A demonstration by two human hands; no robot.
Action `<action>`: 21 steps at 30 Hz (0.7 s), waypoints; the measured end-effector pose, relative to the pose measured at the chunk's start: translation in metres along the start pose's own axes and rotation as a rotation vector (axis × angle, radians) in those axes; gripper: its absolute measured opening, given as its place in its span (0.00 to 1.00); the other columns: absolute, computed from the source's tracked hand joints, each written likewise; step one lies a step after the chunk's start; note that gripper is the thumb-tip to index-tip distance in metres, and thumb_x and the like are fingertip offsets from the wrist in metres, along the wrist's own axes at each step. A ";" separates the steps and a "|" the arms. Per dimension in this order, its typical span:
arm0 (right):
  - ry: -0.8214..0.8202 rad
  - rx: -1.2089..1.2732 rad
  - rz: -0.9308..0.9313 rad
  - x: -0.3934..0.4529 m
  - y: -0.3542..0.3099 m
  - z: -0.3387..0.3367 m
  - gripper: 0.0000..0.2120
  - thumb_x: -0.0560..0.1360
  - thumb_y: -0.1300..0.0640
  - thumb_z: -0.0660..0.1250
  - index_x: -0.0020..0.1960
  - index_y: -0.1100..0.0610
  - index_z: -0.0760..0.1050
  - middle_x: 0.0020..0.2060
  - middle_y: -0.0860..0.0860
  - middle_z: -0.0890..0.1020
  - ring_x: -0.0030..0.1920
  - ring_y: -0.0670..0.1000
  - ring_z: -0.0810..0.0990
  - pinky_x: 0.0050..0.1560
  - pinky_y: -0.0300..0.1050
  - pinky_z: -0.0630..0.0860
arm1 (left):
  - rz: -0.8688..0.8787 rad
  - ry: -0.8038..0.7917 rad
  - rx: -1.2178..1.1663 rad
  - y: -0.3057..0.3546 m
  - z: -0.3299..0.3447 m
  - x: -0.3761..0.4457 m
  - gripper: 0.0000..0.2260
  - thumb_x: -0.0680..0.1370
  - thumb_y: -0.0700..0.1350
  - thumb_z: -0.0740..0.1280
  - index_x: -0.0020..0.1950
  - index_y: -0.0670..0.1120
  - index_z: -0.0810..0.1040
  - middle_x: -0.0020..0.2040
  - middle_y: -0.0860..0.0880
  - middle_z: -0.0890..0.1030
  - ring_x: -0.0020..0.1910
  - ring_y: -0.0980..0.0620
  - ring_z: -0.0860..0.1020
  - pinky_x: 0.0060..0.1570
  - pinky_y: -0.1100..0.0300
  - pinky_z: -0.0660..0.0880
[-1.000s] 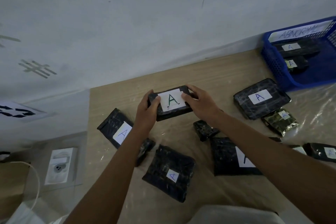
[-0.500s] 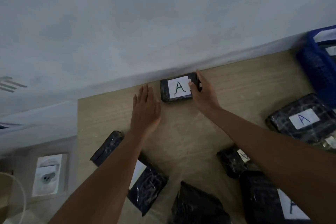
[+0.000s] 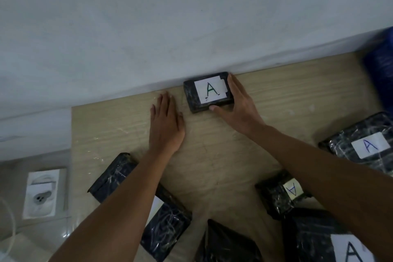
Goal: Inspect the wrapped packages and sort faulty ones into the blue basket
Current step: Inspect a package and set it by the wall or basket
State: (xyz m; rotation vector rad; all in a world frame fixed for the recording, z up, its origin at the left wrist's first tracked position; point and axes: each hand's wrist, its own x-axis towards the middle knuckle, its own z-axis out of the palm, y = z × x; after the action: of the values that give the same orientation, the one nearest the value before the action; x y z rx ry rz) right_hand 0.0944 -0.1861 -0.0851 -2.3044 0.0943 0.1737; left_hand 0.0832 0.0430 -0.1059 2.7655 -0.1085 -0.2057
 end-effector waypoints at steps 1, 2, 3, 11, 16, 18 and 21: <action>-0.003 -0.006 -0.002 0.000 0.000 0.000 0.51 0.74 0.48 0.78 0.84 0.58 0.50 0.83 0.52 0.56 0.82 0.49 0.56 0.75 0.31 0.51 | -0.001 -0.006 -0.002 0.001 -0.002 0.000 0.26 0.87 0.48 0.51 0.83 0.39 0.54 0.84 0.41 0.51 0.84 0.45 0.46 0.82 0.48 0.43; -0.009 -0.014 -0.004 -0.001 -0.001 -0.002 0.51 0.74 0.47 0.78 0.85 0.57 0.50 0.84 0.51 0.56 0.82 0.49 0.56 0.75 0.31 0.52 | -0.006 -0.010 -0.005 0.002 -0.005 -0.001 0.26 0.87 0.48 0.51 0.83 0.40 0.54 0.84 0.41 0.51 0.84 0.45 0.46 0.82 0.48 0.43; -0.015 -0.025 -0.009 -0.002 -0.002 -0.004 0.51 0.74 0.46 0.77 0.85 0.56 0.50 0.84 0.50 0.55 0.82 0.48 0.56 0.75 0.33 0.53 | -0.014 -0.010 -0.008 0.004 -0.008 -0.002 0.26 0.87 0.48 0.52 0.83 0.40 0.54 0.84 0.41 0.52 0.84 0.45 0.47 0.82 0.47 0.44; 0.060 -0.320 -0.207 -0.049 -0.012 -0.060 0.32 0.81 0.43 0.65 0.80 0.56 0.63 0.79 0.56 0.66 0.79 0.58 0.65 0.79 0.59 0.61 | 0.057 0.141 0.026 0.061 -0.043 -0.039 0.24 0.85 0.51 0.58 0.79 0.41 0.66 0.80 0.40 0.66 0.81 0.41 0.60 0.79 0.37 0.56; 0.135 -0.394 -0.279 -0.102 0.005 -0.118 0.29 0.81 0.42 0.59 0.77 0.57 0.68 0.78 0.60 0.68 0.77 0.62 0.69 0.77 0.63 0.64 | 0.182 0.178 -0.021 0.137 -0.052 -0.065 0.26 0.83 0.52 0.58 0.79 0.43 0.67 0.81 0.42 0.65 0.82 0.43 0.59 0.79 0.39 0.54; 0.153 -0.398 -0.287 -0.124 0.021 -0.144 0.28 0.81 0.43 0.59 0.76 0.57 0.69 0.78 0.60 0.69 0.76 0.62 0.70 0.76 0.64 0.65 | 0.236 0.180 -0.031 0.171 -0.049 -0.077 0.26 0.83 0.53 0.57 0.78 0.43 0.69 0.80 0.41 0.66 0.81 0.42 0.60 0.79 0.39 0.55; 0.182 -0.421 -0.286 -0.156 0.052 -0.183 0.25 0.82 0.46 0.62 0.75 0.57 0.70 0.77 0.60 0.70 0.75 0.63 0.70 0.75 0.64 0.65 | 0.300 0.156 -0.032 0.220 -0.037 -0.093 0.25 0.83 0.54 0.58 0.76 0.43 0.71 0.78 0.40 0.68 0.79 0.40 0.63 0.78 0.39 0.57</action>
State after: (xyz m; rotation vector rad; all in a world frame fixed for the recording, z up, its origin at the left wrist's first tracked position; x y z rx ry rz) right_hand -0.0488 -0.3551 0.0231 -2.7163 -0.1985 -0.1805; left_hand -0.0138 -0.1395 0.0203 2.6781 -0.4701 0.0852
